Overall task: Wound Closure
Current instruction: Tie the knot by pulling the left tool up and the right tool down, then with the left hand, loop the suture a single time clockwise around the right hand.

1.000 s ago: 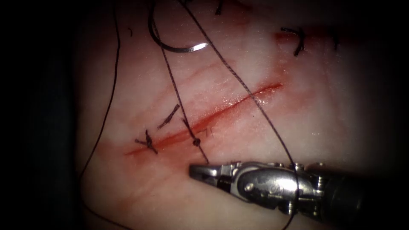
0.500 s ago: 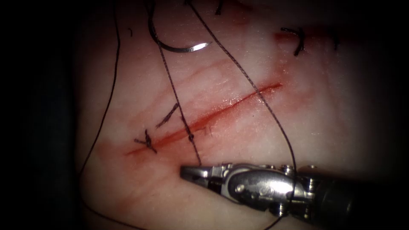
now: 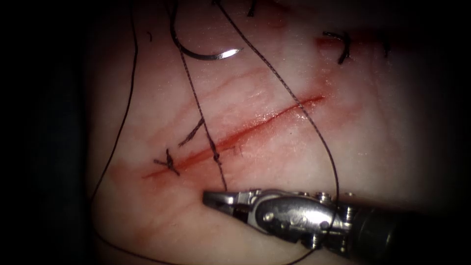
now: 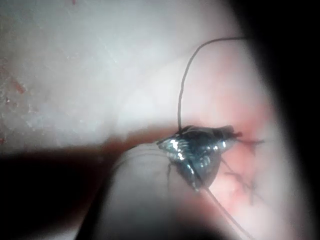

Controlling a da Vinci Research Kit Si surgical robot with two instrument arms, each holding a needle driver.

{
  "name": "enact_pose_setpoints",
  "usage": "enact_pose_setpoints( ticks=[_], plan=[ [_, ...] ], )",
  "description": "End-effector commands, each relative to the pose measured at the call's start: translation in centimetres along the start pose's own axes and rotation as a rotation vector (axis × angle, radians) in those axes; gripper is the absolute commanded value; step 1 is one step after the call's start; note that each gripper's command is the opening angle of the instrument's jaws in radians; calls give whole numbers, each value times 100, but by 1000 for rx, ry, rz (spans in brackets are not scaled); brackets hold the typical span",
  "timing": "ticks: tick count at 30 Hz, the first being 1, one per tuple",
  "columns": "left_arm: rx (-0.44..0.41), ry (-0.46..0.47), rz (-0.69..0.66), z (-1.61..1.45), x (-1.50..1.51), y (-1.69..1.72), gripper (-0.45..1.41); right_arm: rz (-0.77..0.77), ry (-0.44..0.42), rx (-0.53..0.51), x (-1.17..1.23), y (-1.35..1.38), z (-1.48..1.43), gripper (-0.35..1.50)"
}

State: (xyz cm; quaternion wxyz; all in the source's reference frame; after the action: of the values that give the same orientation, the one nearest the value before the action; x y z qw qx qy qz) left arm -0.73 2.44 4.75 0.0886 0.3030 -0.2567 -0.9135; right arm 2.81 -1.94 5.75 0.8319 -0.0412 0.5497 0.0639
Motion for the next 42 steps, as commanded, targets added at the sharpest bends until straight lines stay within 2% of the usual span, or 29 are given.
enact_pose_setpoints(
  ticks=[1,7,18,23,27,28,29,30,31,34,36,37,42],
  plan=[
    [11,-2,7,7,-1,-8,-35,4,-11,11,-5,-3,3,-35],
    [37,-21,26,7,-8,-12,-35,29,-22,31,-16,-12,-6,-35],
    [54,-38,25,3,-17,-15,-35,39,-34,51,-16,-19,-3,-35],
    [56,-36,22,3,-15,-13,-35,61,-30,45,-13,-17,0,-35],
    [49,-1,16,-3,-6,-10,-35,75,14,34,1,-10,1,-35],
    [46,18,11,-5,-1,-10,-35,82,12,21,7,-6,2,-28],
    [47,48,3,-9,7,-12,-35,91,9,-16,14,-2,3,59],
    [47,48,3,-9,7,-12,-35,91,9,-16,14,-2,3,59],
    [48,73,-3,-13,13,-15,-35,97,20,-35,18,1,3,86],
    [51,137,-24,-22,29,-21,-35,111,58,-73,27,8,0,108],
    [40,246,-55,-34,48,-24,-35,125,67,-79,35,16,-5,121],
    [40,246,-55,-34,48,-24,-35,125,67,-79,35,16,-5,121],
    [-12,435,-89,-62,82,-10,-35,158,65,-79,47,31,-16,135]
  ],
)
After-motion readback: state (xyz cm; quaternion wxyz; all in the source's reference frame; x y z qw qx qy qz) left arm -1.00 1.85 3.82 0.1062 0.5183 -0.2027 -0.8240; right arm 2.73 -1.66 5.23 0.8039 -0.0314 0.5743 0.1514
